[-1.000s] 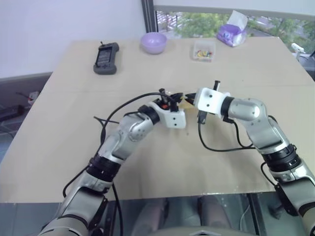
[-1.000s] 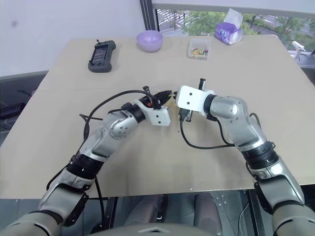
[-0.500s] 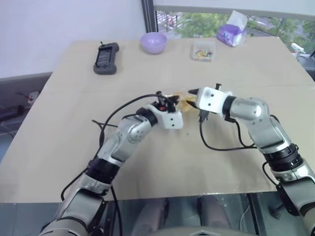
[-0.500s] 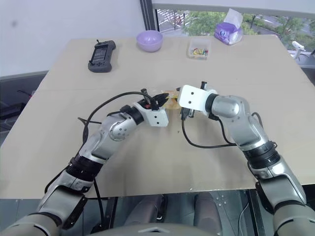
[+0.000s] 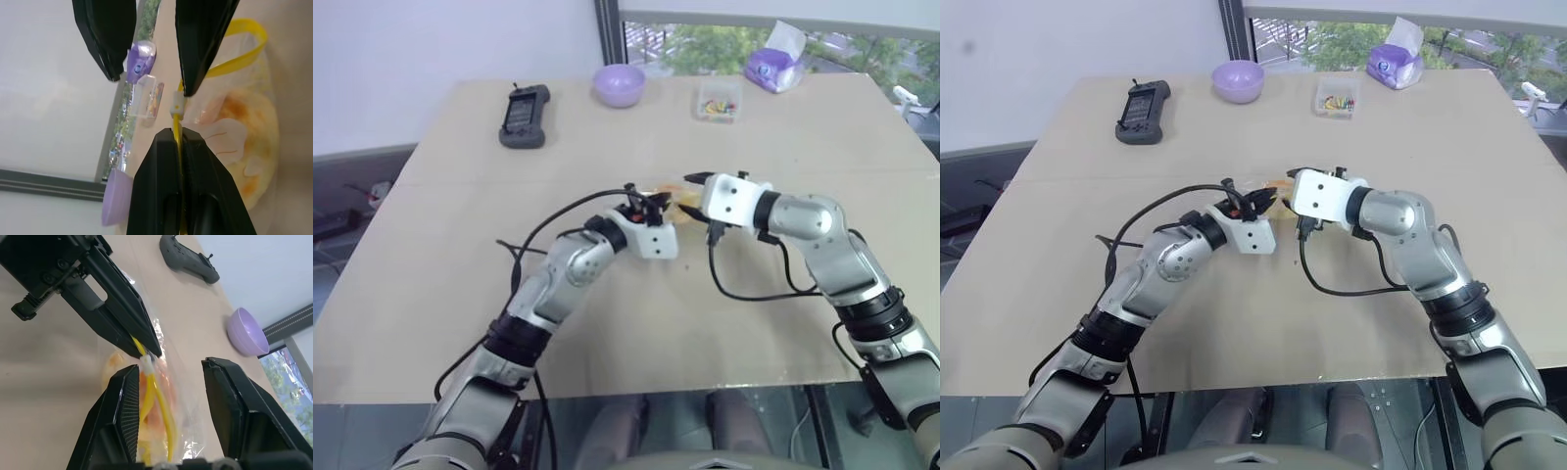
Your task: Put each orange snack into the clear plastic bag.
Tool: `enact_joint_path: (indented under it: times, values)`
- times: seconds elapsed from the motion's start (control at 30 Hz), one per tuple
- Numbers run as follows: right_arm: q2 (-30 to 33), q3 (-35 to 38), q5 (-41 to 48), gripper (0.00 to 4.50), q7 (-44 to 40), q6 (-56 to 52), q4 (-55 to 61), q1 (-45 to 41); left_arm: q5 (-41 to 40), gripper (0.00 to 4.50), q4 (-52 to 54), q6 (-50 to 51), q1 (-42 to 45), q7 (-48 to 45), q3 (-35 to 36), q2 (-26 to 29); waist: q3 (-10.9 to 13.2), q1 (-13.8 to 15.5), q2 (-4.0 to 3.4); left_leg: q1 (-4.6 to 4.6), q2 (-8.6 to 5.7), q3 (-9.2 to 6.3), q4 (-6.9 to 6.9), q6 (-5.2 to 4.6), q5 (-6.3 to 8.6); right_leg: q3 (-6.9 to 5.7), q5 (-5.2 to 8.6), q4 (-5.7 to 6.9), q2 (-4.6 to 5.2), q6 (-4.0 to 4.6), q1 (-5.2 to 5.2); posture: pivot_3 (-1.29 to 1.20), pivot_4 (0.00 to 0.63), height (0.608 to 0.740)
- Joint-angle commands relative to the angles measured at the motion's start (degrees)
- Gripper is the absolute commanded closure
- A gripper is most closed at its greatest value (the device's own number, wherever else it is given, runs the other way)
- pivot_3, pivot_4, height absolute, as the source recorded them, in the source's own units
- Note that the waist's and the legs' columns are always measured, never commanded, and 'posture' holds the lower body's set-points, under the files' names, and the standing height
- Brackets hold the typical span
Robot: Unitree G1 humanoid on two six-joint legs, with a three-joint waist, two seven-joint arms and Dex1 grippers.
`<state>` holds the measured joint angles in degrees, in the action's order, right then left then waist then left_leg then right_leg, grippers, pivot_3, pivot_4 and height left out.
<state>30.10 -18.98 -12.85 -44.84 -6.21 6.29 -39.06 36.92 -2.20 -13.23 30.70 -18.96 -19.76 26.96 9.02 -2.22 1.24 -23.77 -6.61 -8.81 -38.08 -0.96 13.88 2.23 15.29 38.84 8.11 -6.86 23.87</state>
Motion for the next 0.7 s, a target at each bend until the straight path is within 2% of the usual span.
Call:
enact_joint_path:
  times: [0.03, 0.27, 0.37, 0.4, 0.43, 0.7]
  values:
    - [0.2, 0.7, 0.0, 2.29, -0.2, 1.5, 1.6, -0.4, 0.0, 4.50, 2.0, -1.8, 1.1, 1.2, 0.8, 0.3, 0.0, 0.0, 0.00, 0.00, 0.00, 0.00, 0.00, 0.00, 0.00, 0.00, 0.00, 0.00, 0.00, 0.00, 0.00, 0.00, 0.150, 0.740]
    - [0.2, 0.4, -0.5, 2.29, -0.3, 2.9, 0.8, -0.4, -0.8, 4.50, 2.9, -2.2, 1.2, 0.9, 1.2, -0.4, 0.0, 0.0, 0.00, 0.00, 0.00, 0.00, 0.00, 0.00, 0.00, 0.00, 0.00, 0.00, 0.00, 0.00, 0.00, 0.00, 0.150, 0.740]
    - [0.4, 0.4, -0.8, 3.04, -0.4, 3.1, 0.5, -0.3, -0.9, 4.50, 2.8, -2.2, 1.3, 1.0, 1.2, -0.5, 0.0, 0.0, 0.00, 0.00, 0.00, 0.00, 0.00, 0.00, 0.00, 0.00, 0.00, 0.00, 0.00, 0.00, 0.00, 0.00, 0.150, 0.740]
    - [0.4, 0.4, -0.9, 3.61, -0.3, 3.1, 0.5, -0.3, -0.9, 4.50, 2.8, -2.2, 1.3, 1.0, 1.2, -0.5, 0.0, 0.0, 0.00, 0.00, 0.00, 0.00, 0.00, 0.00, 0.00, 0.00, 0.00, 0.00, 0.00, 0.00, 0.00, 0.00, 0.150, 0.740]
    - [0.3, 0.4, -1.0, 3.87, -0.3, 3.1, 0.5, -0.3, -1.0, 4.50, 2.9, -2.2, 1.3, 1.0, 1.2, -0.5, 0.0, 0.0, 0.00, 0.00, 0.00, 0.00, 0.00, 0.00, 0.00, 0.00, 0.00, 0.00, 0.00, 0.00, 0.00, 0.00, 0.150, 0.740]
    - [0.2, 0.7, -1.7, 3.87, -0.1, 3.1, -0.1, -0.4, -1.1, 4.50, 2.7, -2.3, 1.2, 1.0, 1.1, -0.6, 0.0, 0.0, 0.00, 0.00, 0.00, 0.00, 0.00, 0.00, 0.00, 0.00, 0.00, 0.00, 0.00, 0.00, 0.00, 0.00, 0.150, 0.740]
